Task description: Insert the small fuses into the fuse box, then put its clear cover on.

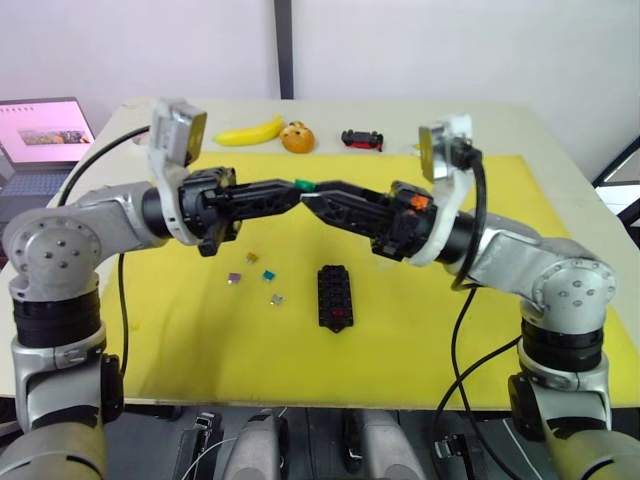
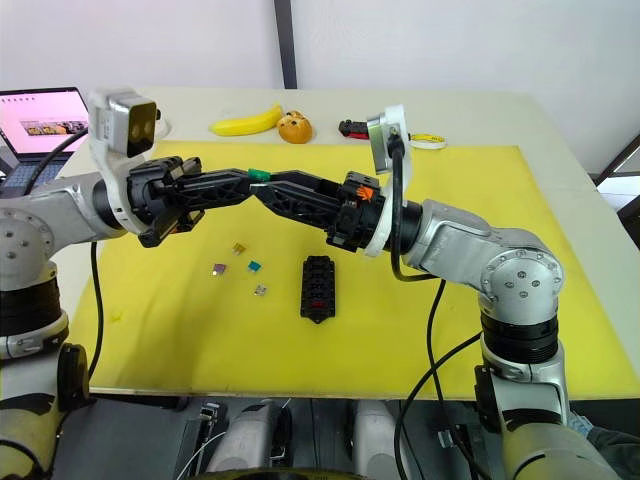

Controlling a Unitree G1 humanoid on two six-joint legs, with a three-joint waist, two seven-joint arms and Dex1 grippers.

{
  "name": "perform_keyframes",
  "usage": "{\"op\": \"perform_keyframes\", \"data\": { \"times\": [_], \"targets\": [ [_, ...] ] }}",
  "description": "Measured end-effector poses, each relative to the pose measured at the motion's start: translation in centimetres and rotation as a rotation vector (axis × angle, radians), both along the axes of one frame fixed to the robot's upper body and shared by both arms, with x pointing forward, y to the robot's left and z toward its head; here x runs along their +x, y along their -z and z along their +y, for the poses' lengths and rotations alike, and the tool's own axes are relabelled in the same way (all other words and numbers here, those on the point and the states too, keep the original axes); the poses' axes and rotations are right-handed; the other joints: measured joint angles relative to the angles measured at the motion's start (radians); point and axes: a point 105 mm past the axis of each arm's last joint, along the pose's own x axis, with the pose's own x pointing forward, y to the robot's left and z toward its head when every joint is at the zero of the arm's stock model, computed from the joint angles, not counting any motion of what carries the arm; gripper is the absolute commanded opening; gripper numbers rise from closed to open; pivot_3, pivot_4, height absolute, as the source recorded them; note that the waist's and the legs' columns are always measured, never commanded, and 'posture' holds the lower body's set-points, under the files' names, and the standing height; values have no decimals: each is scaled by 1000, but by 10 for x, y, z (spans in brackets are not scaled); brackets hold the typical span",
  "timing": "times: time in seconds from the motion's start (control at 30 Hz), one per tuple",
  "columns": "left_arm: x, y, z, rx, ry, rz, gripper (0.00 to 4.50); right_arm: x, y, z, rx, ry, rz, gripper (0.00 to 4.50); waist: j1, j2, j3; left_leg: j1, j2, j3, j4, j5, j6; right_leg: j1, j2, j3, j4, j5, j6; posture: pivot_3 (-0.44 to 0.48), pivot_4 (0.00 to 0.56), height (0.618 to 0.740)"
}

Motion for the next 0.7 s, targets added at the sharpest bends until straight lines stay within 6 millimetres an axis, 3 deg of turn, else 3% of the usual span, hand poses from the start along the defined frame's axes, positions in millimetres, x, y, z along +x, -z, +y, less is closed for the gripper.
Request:
{"op": "perform_keyframes", "data": {
  "times": [0.27,0.37,0.43,0.7],
  "targets": [
    [0,2,1,3,-3,8,0,0,-2,0,15,4,4,2001,0,0,0,0,0,0,0,0,0,0,0,0,0,0,0,0,150,737],
    [0,6,1,4,-4,21,0,0,-2,0,17,5,4,1197,0,0,0,0,0,0,0,0,0,0,0,0,0,0,0,0,150,737],
    [-1,5,1,0,9,14,0,2,-2,-1,15,17,7,294,0,0,0,0,0,0,0,0,0,0,0,0,0,0,0,0,150,737],
    [-2,4,1,-4,11,12,0,3,-2,-2,13,22,8,294,0,0,0,-1,0,0,0,0,0,0,0,0,0,0,0,0,150,737]
  ]
}}
